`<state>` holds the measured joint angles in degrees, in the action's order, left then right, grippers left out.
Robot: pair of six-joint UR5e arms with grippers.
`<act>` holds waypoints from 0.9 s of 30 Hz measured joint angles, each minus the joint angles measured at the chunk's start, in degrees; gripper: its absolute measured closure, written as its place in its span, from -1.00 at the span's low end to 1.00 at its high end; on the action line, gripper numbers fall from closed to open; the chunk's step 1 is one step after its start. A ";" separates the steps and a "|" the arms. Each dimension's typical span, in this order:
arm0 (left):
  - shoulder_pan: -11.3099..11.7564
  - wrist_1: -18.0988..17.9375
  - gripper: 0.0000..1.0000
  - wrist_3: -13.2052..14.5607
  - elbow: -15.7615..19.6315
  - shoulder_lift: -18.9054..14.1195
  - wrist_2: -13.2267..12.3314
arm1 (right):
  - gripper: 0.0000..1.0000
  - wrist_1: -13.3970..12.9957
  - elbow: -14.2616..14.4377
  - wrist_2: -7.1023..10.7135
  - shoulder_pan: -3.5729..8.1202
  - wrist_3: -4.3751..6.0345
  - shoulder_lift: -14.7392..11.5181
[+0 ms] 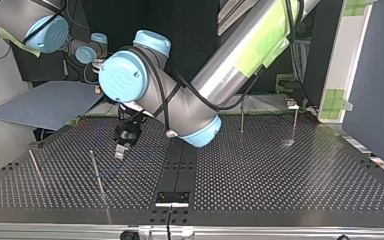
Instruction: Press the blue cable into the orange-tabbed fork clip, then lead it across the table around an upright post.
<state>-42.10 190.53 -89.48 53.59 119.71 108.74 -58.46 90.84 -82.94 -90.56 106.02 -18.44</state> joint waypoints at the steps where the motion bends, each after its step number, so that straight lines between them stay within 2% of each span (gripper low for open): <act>1: -0.04 0.03 -1.00 -0.22 0.00 0.00 0.26 | 1.00 0.02 0.01 0.01 -0.02 0.00 0.00; 9: -0.40 -0.02 -1.00 -1.65 0.00 0.02 2.69 | 1.00 0.24 0.01 0.12 -0.17 0.00 -0.02; 27: -0.46 -0.14 -1.00 -1.91 0.00 0.00 2.71 | 1.00 0.26 0.00 0.14 -0.24 0.00 -0.04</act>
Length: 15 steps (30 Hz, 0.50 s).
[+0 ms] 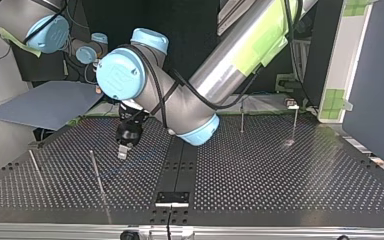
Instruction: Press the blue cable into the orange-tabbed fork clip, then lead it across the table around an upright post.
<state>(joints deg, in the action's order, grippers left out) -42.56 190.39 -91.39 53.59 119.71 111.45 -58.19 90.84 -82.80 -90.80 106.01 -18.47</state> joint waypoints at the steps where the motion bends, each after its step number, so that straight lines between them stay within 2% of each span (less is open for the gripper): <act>1: 0.00 0.00 -1.00 -0.10 0.00 -0.01 -0.01 | 1.00 0.00 0.00 0.00 -0.01 0.00 0.00; 15: -0.60 0.78 -1.00 -1.51 0.46 -0.06 0.80 | 1.00 0.00 -0.01 0.00 -0.04 0.00 0.01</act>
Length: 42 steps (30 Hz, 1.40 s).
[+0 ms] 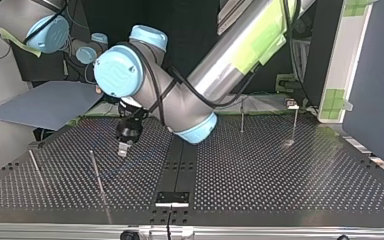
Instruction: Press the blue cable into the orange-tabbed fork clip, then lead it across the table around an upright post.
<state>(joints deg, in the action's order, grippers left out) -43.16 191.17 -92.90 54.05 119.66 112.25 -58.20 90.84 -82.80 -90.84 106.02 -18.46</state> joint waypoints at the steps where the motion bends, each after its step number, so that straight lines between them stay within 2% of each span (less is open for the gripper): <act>1: -0.13 0.04 -1.00 0.01 0.28 -0.10 0.12 | 1.00 0.00 -0.01 0.00 0.00 0.00 0.00; 10: -0.34 -3.54 -1.00 -0.37 4.76 -4.07 0.49 | 1.00 0.00 0.01 0.00 0.00 0.00 0.00; 17: -0.14 -7.49 -1.00 -3.15 8.74 -8.03 0.29 | 1.00 0.00 -0.01 0.00 0.00 0.00 0.01; 27: 0.16 -13.08 -1.00 -4.33 14.32 -13.62 -0.69 | 1.00 0.00 0.00 0.01 0.00 0.00 -0.03; 36: 0.23 -18.07 -1.00 -8.15 19.32 -18.62 -1.67 | 1.00 0.00 0.00 0.59 -0.12 0.00 -0.02; 42: 0.24 -21.21 -1.00 -9.28 22.45 -21.74 -1.83 | 1.00 0.00 -0.01 0.61 -0.31 0.00 -0.01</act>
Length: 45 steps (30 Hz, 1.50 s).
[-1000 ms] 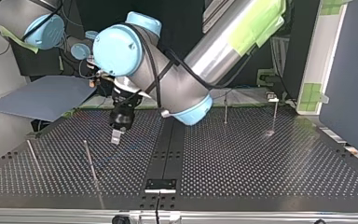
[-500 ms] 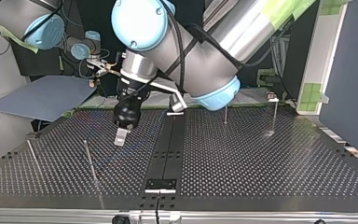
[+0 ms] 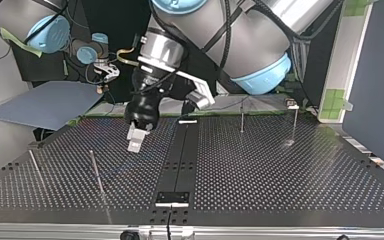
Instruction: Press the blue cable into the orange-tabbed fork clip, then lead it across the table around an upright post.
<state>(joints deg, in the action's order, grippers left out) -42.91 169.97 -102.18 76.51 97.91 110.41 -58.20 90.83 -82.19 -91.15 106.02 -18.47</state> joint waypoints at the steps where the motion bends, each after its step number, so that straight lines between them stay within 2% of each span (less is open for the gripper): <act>1: 0.00 -0.48 -1.00 -0.04 0.49 -0.50 -0.08 | 1.00 0.00 0.00 0.00 -0.01 0.00 0.01; 5: -0.04 -2.83 -1.00 -0.13 2.82 -2.64 -0.23 | 1.00 0.00 0.00 0.01 -0.03 0.00 0.00; 9: -0.31 -4.95 -1.00 -0.31 4.94 -3.34 -0.25 | 1.00 0.00 -0.02 0.12 -0.03 0.00 -0.02; 36: -0.57 -20.20 -1.00 -2.34 20.20 -3.25 0.16 | 1.00 0.00 -0.03 0.18 -0.55 0.00 -0.02; 45: -0.74 -25.00 -1.00 -3.41 24.99 -3.24 1.21 | 1.00 0.00 -0.02 0.18 -0.64 0.00 -0.03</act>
<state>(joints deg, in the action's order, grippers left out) -43.65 144.97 -105.59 101.50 94.68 111.62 -58.20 90.81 -82.01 -91.79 106.01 -18.50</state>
